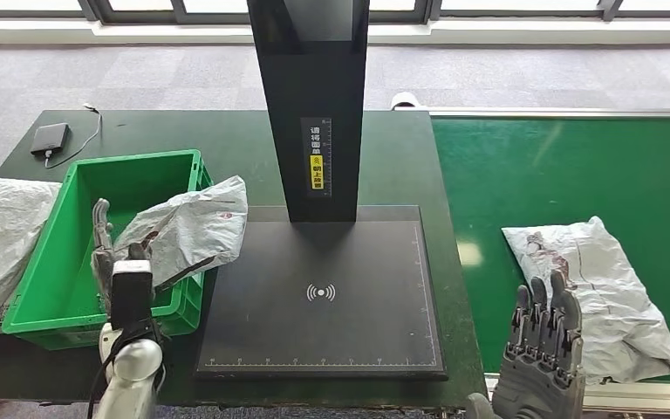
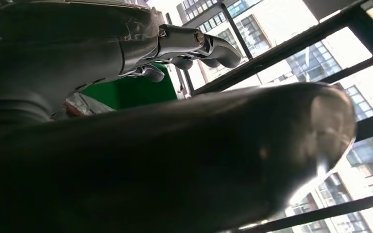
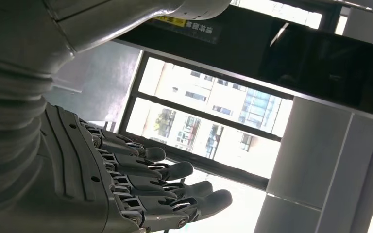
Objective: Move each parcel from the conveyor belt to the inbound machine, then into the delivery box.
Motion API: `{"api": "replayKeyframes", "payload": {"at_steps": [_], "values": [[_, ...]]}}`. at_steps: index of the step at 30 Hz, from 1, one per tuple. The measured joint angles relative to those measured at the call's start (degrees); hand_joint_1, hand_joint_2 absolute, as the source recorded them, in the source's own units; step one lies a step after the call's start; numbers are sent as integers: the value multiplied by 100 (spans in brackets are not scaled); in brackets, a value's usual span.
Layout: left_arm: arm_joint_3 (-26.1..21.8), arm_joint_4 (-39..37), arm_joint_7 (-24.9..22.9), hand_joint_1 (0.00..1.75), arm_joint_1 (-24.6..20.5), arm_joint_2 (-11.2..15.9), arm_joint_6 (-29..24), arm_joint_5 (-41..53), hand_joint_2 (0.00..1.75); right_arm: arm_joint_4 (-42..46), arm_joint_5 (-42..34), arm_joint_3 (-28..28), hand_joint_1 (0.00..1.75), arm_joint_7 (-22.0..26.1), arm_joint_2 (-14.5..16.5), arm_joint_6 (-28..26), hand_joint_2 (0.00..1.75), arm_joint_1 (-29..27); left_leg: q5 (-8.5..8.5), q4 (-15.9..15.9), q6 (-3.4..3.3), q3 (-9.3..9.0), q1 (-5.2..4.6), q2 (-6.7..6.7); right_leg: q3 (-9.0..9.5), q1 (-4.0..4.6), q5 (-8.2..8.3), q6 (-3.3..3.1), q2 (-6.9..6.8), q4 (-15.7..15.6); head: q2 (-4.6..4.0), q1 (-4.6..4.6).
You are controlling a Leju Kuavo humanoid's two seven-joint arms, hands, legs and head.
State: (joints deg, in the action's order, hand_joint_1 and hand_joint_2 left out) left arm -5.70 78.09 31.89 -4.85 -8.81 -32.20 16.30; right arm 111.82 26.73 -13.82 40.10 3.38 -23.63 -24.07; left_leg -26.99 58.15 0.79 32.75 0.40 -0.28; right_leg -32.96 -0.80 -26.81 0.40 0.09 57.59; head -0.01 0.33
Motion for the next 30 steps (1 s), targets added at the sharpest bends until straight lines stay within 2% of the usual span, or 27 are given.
{"api": "replayKeyframes", "payload": {"at_steps": [3,7,9,11,13,16,20,25,27,30], "values": [[89,574,610,0,342,-1,22,-853,0,-39,273,461,0,-122,274,168,175,-75,-4,0,3,-1,0,4,-5,1,0,0,5,0,0,0],[442,1670,828,0,904,1,767,-1508,0,-157,683,1906,0,-139,819,562,175,-106,-11,1,-5,0,0,-3,-3,-1,-13,8,-4,-2,0,1],[533,2124,837,0,1096,-32,1678,-1690,0,-270,1035,2663,0,-112,1013,566,175,-83,-17,1,-13,1,-3,-4,2,-4,-17,10,-6,-3,0,1],[544,2443,841,0,1208,-118,2988,-1841,0,-403,1561,3360,0,-225,1172,505,175,-33,-20,2,-17,1,-6,-4,8,-8,-18,12,-9,-4,1,0],[510,2599,840,0,1262,-212,4033,-1896,0,-548,2217,3920,0,-422,1274,502,175,77,-23,2,-16,12,-7,-3,11,-9,-18,14,-8,-4,1,0],[414,2746,839,0,1306,-318,4782,-1887,0,-976,3312,4670,0,-723,1320,686,175,451,-34,1,-12,29,-7,8,14,-8,-19,14,5,-4,0,-1],[288,2904,838,0,1391,-432,5037,-1850,0,-1710,4166,5336,0,-1112,1239,652,175,955,-26,2,-11,-6,-6,10,13,-3,-14,12,5,-4,-1,0],[208,3086,836,0,1470,-543,5076,-1749,0,-2589,4706,5705,0,-1514,979,470,175,1418,-24,2,-10,-11,-4,5,14,-2,-12,10,3,-3,1,0],[193,3158,835,0,1504,-564,4942,-1659,0,-2935,4838,5766,0,-1689,825,402,175,1577,-25,2,-10,-9,-3,6,13,-2,-13,10,5,-3,0,0],[190,3292,835,0,1583,-569,4551,-1494,0,-3673,4971,5788,0,-1924,422,225,175,1882,-26,2,-11,-9,-4,8,11,-5,-13,11,8,-3,0,0]]}}
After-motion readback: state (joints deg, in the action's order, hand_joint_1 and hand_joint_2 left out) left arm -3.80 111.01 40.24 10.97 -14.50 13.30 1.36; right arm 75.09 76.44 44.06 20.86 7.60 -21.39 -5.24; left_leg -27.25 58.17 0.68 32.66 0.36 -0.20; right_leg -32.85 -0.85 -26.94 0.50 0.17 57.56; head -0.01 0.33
